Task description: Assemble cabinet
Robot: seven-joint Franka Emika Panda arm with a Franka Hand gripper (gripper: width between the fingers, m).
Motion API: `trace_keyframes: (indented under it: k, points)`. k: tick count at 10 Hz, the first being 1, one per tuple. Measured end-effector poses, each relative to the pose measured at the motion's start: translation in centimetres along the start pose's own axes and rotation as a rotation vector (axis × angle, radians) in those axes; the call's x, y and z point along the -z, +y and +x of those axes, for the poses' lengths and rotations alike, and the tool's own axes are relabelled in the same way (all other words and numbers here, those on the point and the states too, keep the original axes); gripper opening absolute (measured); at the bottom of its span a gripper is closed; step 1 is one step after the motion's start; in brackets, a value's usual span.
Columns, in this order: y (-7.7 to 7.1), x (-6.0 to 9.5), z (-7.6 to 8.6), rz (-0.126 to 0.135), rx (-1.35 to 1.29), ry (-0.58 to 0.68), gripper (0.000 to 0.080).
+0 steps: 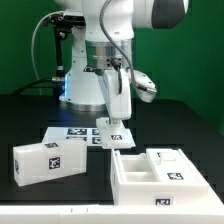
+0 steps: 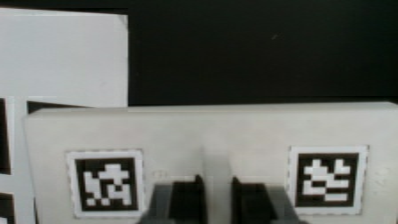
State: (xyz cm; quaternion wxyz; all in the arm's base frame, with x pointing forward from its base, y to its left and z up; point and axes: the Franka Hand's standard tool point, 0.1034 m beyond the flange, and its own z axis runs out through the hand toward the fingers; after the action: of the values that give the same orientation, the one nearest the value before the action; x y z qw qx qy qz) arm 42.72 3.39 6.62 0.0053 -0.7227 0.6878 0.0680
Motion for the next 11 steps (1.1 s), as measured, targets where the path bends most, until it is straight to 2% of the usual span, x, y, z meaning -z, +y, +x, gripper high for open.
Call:
trace_keyframes:
  k: [2, 4, 6, 7, 9, 11]
  points:
    - [-1.5, 0.9, -2.5, 0.023, 0.009, 0.009, 0.0061]
    - [-2.3, 1.3, -4.1, 0.038, 0.004, 0.013, 0.0061]
    - [-2.1, 1.1, -3.7, 0.032, 0.016, 0.015, 0.0061]
    - [-2.2, 1.1, -3.6, 0.038, 0.011, 0.017, 0.0061]
    - [-2.7, 1.3, -2.0, 0.091, -0.021, 0.022, 0.0061]
    - [-3.1, 1.6, -1.5, 0.102, -0.016, 0.026, 0.0061]
